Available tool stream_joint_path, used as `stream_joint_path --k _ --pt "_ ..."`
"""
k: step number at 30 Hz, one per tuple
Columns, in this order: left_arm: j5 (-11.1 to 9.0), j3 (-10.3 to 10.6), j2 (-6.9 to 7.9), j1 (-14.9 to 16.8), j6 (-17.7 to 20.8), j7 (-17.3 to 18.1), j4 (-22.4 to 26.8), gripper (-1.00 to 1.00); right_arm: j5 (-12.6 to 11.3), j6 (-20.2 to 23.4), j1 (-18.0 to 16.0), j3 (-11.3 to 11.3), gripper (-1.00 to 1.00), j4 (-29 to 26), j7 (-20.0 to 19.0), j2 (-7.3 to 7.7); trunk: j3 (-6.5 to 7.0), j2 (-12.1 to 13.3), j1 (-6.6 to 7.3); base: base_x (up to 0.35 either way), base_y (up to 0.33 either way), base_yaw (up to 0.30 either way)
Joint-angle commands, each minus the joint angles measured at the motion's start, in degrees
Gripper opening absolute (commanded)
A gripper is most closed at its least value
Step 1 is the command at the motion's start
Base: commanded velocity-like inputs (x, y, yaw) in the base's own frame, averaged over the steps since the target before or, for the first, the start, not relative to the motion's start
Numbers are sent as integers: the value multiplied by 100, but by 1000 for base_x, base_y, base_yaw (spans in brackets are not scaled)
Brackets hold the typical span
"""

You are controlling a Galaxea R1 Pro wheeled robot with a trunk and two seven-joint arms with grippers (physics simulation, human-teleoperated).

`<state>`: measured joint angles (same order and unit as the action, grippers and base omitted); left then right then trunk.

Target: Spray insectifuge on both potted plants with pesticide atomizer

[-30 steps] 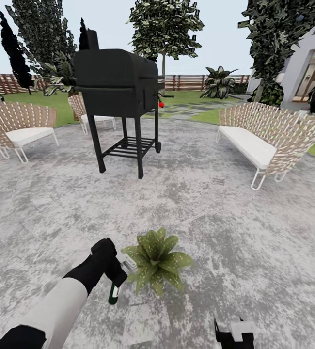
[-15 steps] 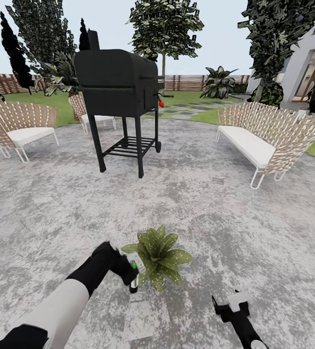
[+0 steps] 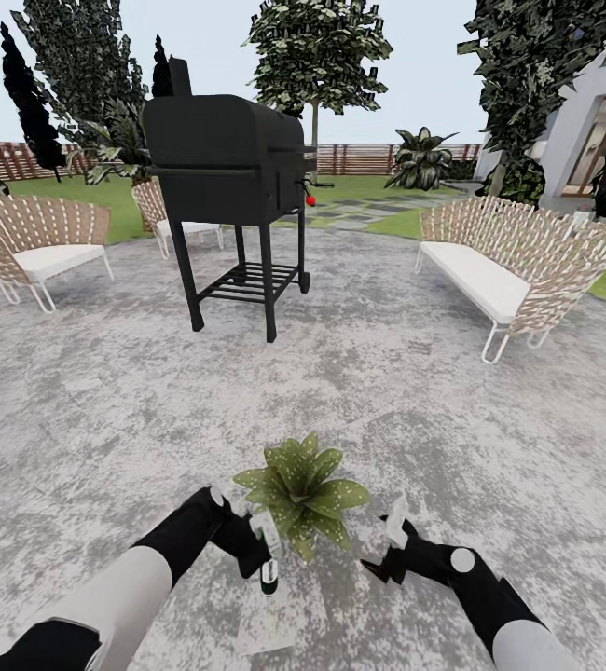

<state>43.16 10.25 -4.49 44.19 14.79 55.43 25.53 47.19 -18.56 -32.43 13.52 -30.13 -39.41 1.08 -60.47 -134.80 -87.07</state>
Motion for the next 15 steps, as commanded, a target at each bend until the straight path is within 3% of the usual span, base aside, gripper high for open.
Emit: stream_joint_path --k 1,5,6,11,15 --pt "4 4 -9 1 60 29 -17 -100 131 -37 -39 43 100 -6 -155 -16 -5 -2 1 0 0 0" --pt "0 -5 -18 1 61 40 -60 -100 409 11 -195 27 100 -17 -685 -64 -5 -2 1 0 0 0" --pt "0 -5 -13 1 60 43 -63 -100 437 90 -216 23 -100 -18 -735 -69 -5 -2 1 0 0 0" --pt "18 8 -16 1 59 47 -65 -100 471 266 -236 -110 -100 -22 -818 -73 -5 -2 1 0 0 0" --pt "44 37 -37 1 59 47 -51 -100 467 289 -237 -618 -100 -28 -823 -125 -5 -2 1 0 0 0"
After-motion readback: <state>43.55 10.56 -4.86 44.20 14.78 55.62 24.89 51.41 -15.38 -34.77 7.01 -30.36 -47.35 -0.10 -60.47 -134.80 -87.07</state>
